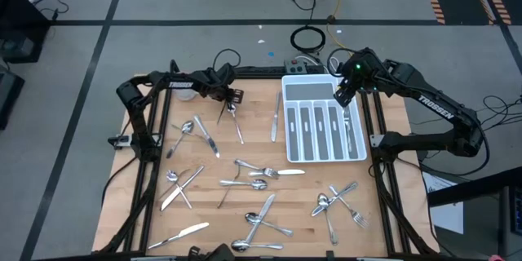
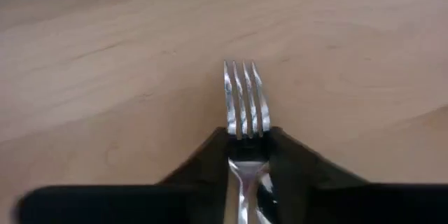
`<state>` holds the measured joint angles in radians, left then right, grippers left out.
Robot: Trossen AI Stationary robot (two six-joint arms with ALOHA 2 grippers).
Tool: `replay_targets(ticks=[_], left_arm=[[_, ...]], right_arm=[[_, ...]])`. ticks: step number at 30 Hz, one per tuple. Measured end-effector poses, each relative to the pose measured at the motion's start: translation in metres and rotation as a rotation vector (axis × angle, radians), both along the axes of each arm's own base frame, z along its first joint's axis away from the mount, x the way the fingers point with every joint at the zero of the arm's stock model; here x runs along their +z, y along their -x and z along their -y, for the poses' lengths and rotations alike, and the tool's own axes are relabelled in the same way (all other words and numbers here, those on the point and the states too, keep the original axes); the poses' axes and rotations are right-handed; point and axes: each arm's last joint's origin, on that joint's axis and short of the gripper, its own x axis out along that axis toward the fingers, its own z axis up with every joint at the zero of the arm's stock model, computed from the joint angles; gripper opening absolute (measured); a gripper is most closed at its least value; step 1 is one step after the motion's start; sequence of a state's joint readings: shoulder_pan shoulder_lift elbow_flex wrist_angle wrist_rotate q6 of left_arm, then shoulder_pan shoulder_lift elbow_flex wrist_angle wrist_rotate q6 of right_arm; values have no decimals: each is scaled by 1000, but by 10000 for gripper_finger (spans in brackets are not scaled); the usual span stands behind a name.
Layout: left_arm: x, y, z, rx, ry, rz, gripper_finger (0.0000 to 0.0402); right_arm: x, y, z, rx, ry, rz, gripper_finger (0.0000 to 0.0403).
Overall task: Sort silverware
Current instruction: Put the fork in the right section of the silverware tray
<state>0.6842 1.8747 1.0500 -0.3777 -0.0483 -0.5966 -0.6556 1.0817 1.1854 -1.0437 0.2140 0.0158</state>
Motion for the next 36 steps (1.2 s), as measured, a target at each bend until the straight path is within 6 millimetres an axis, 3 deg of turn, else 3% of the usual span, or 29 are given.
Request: replay_targets(ticks=[3, 10, 15, 18, 26, 30, 36], left_arm=[[8, 0, 2, -15, -10, 25, 16], [26, 2, 6, -13, -34, 61, 7], [58, 1, 14, -49, -70, 165, 7], [91, -2, 20, -98, -129, 324, 7], [185, -12, 42, -384, -377, 942, 7], [208, -16, 52, -506, -424, 1150, 7], [218, -28, 68, -695, -438, 1313, 6]], right_arm=[[0, 0, 0, -2, 4, -3, 172], [1, -1, 1, -23, 23, 6, 141], [4, -4, 4, -49, 44, 73, 132], [8, -7, 6, -47, 69, 125, 132], [16, -15, 11, -31, 44, 313, 130], [24, -21, 12, 18, 21, 452, 130], [38, -31, 12, 185, -38, 677, 130]])
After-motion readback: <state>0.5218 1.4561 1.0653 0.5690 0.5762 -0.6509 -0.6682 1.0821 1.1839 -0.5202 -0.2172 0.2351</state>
